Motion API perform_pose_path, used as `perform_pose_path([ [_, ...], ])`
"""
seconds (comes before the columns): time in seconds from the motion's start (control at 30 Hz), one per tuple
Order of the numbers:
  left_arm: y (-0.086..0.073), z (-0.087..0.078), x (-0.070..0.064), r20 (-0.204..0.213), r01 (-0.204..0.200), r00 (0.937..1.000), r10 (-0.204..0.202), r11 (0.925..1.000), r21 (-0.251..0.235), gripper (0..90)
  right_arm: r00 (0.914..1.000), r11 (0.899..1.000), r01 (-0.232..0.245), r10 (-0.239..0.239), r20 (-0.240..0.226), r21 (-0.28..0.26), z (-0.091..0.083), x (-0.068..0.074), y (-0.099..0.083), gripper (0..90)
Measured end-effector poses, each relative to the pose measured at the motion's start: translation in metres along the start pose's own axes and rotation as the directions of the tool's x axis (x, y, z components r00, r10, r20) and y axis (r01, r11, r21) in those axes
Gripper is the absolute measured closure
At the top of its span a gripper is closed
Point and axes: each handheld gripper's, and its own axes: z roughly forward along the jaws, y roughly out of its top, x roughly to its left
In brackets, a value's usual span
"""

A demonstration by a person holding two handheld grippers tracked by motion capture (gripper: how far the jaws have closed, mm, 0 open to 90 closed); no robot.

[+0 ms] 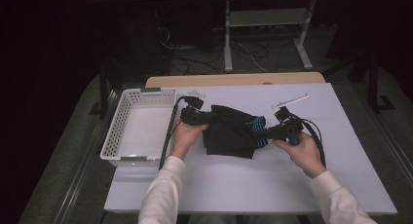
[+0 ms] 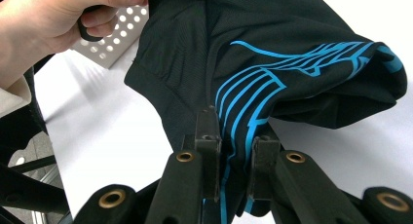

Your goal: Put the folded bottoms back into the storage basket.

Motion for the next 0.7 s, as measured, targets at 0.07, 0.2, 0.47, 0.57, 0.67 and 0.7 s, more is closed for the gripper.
perform_pose_path([
  [0.07, 0.003, -0.005, -0.001, -0.005, -0.002, 1.0, 0.002, 1.0, -0.002, 79.2, 1.0, 1.0, 0.003, -0.003, -0.002, -0.002, -0.001, 0.003, 0.002, 77.7],
  [0.2, 0.01, -0.012, -0.004, -0.011, -0.016, 0.9998, 0.016, 0.9999, -0.003, 79.2, 0.9999, 1.0, 0.01, -0.01, -0.002, -0.007, -0.004, 0.006, 0.006, 77.7],
  [0.47, 0.022, -0.024, -0.01, -0.023, -0.039, 0.999, 0.039, 0.9992, -0.01, 79.2, 0.9998, 1.0, 0.021, -0.021, -0.005, -0.02, -0.012, 0.012, 0.013, 77.7],
  [0.57, 0.025, -0.027, -0.011, -0.024, -0.043, 0.9988, 0.043, 0.999, -0.011, 79.2, 0.9996, 0.999, 0.026, -0.026, -0.006, -0.022, -0.014, 0.014, 0.015, 77.7],
  [0.67, 0.029, -0.031, -0.013, -0.028, -0.053, 0.9982, 0.053, 0.9986, -0.008, 79.1, 0.9995, 0.999, 0.029, -0.03, -0.007, -0.027, -0.017, 0.016, 0.017, 77.7],
  [0.7, 0.031, -0.032, -0.014, -0.03, -0.056, 0.998, 0.056, 0.9984, -0.011, 79.1, 0.9995, 0.999, 0.031, -0.031, -0.008, -0.029, -0.018, 0.017, 0.018, 77.7],
])
